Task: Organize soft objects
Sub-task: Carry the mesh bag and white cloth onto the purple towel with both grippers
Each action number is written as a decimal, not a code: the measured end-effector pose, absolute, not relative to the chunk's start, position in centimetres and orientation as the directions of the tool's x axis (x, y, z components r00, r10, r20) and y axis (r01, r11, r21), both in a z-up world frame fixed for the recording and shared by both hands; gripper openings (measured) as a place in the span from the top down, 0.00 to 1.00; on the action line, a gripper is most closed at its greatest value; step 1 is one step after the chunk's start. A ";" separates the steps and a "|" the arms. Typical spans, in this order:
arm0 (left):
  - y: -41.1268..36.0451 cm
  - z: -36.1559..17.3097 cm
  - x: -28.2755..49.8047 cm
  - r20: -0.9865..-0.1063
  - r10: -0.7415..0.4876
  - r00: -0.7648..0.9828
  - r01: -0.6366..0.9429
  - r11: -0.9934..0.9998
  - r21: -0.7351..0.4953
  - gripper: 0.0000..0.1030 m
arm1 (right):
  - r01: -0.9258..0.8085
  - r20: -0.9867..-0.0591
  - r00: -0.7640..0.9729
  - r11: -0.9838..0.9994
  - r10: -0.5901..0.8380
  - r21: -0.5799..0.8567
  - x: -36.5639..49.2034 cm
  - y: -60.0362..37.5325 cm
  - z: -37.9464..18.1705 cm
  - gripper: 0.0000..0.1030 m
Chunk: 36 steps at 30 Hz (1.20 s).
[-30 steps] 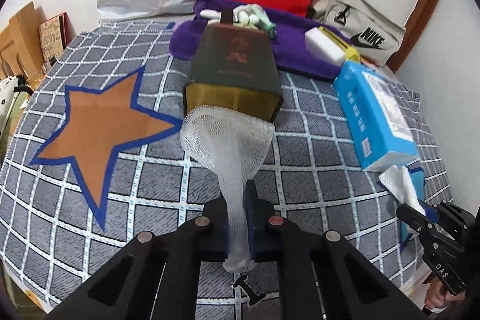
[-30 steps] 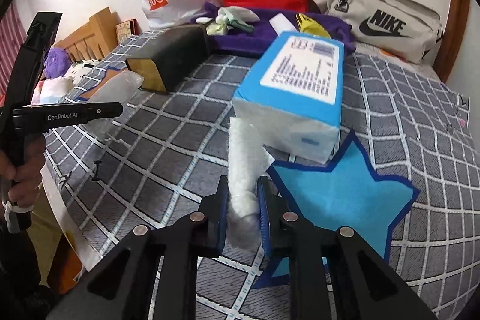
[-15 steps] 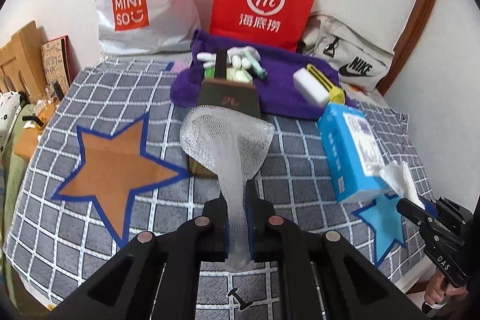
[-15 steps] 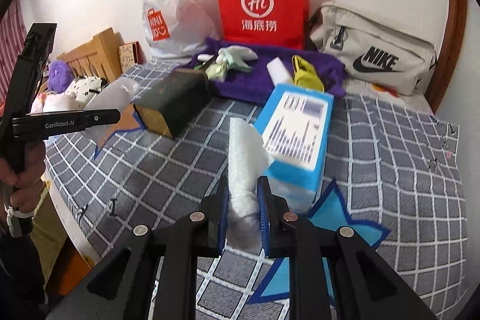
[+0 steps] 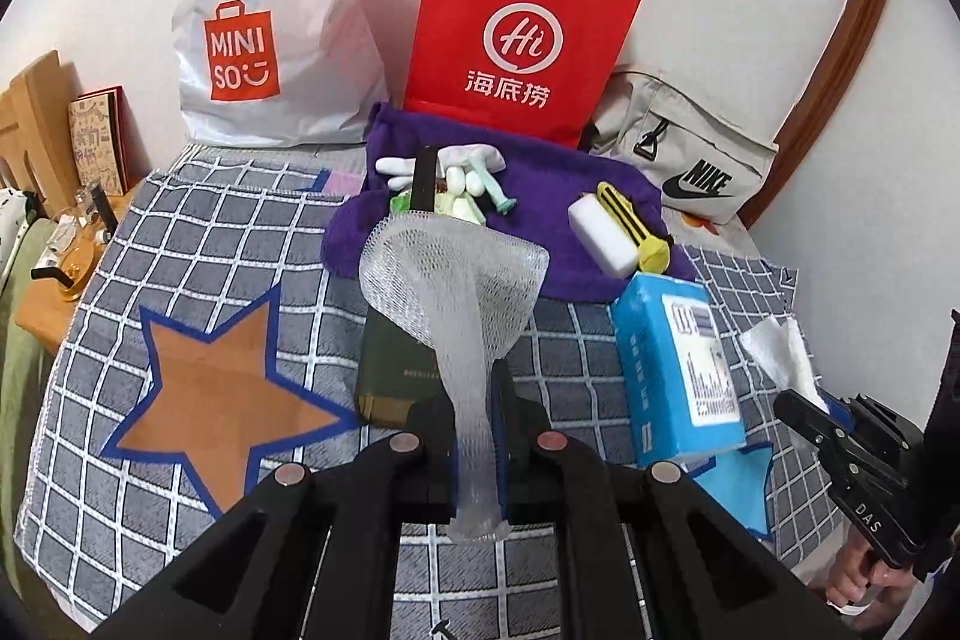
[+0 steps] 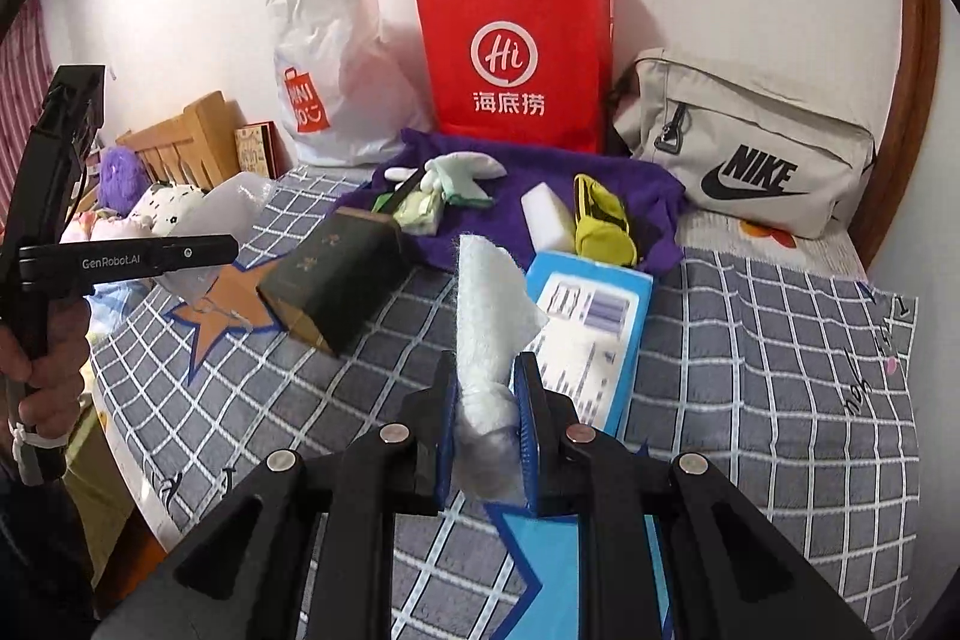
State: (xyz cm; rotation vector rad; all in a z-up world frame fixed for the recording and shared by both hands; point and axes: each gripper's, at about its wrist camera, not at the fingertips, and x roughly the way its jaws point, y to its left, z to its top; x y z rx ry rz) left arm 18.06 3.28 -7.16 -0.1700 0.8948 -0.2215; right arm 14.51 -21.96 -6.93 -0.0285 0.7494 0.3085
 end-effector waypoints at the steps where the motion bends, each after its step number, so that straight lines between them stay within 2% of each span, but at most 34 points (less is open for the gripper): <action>1: 3.3 -7.0 18.3 -0.752 -0.262 0.605 0.119 0.963 -0.241 0.91 | -0.285 -0.675 0.689 0.955 0.266 0.084 14.9 -22.0 -6.8 0.83; 26: 2.6 -4.8 28.0 -0.755 -0.249 0.606 0.079 0.964 -0.255 0.91 | -0.286 -0.658 0.700 0.953 0.276 0.096 28.0 -23.8 -2.5 0.83; 36: 2.5 -7.0 33.5 -0.787 -0.280 0.549 0.060 0.953 -0.298 0.91 | -0.262 -0.642 0.696 0.946 0.322 0.190 34.7 -24.9 -2.3 0.83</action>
